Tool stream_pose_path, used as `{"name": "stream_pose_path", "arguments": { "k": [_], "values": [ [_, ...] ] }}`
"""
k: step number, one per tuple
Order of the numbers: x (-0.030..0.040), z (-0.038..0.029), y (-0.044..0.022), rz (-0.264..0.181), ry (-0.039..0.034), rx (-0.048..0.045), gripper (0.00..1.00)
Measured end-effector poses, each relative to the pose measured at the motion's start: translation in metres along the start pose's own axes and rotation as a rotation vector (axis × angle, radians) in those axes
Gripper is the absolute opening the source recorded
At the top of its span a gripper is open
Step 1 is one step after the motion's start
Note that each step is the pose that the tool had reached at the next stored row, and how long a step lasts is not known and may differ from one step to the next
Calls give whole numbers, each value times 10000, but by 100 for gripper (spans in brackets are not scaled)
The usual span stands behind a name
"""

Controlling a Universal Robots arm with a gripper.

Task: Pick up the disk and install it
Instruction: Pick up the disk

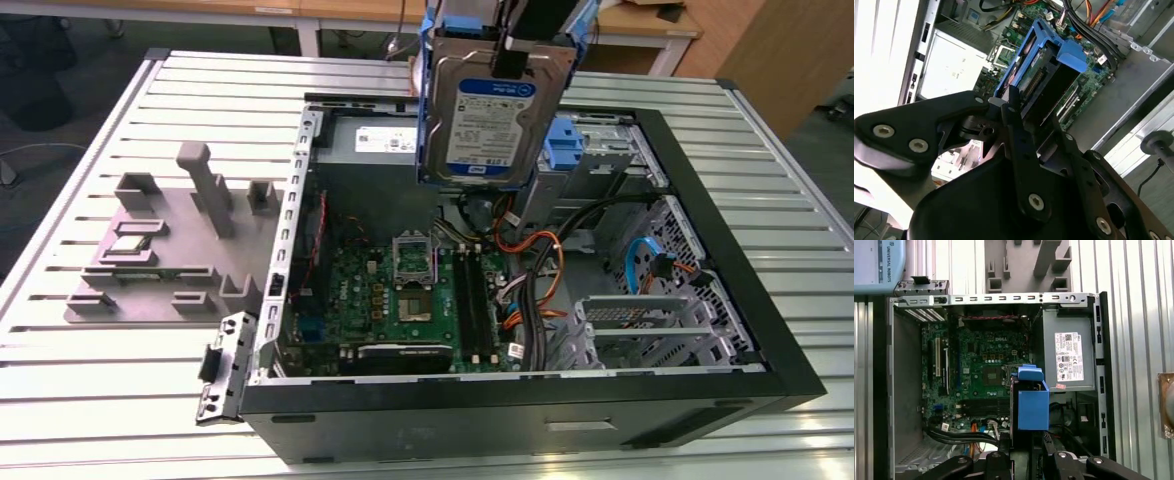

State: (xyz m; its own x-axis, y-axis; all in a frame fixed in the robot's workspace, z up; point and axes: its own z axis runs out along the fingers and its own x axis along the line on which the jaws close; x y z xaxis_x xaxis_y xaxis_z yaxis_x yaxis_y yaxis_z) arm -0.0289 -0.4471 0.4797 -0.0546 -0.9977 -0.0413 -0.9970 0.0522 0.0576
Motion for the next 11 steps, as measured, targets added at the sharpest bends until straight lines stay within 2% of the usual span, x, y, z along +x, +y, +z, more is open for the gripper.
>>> {"name": "stream_pose_path", "arguments": {
  "k": [6,11],
  "values": [
    [123,-5,-7,0,0,0,35],
    [190,-6,-10,0,-2,0,35]
  ]
}}
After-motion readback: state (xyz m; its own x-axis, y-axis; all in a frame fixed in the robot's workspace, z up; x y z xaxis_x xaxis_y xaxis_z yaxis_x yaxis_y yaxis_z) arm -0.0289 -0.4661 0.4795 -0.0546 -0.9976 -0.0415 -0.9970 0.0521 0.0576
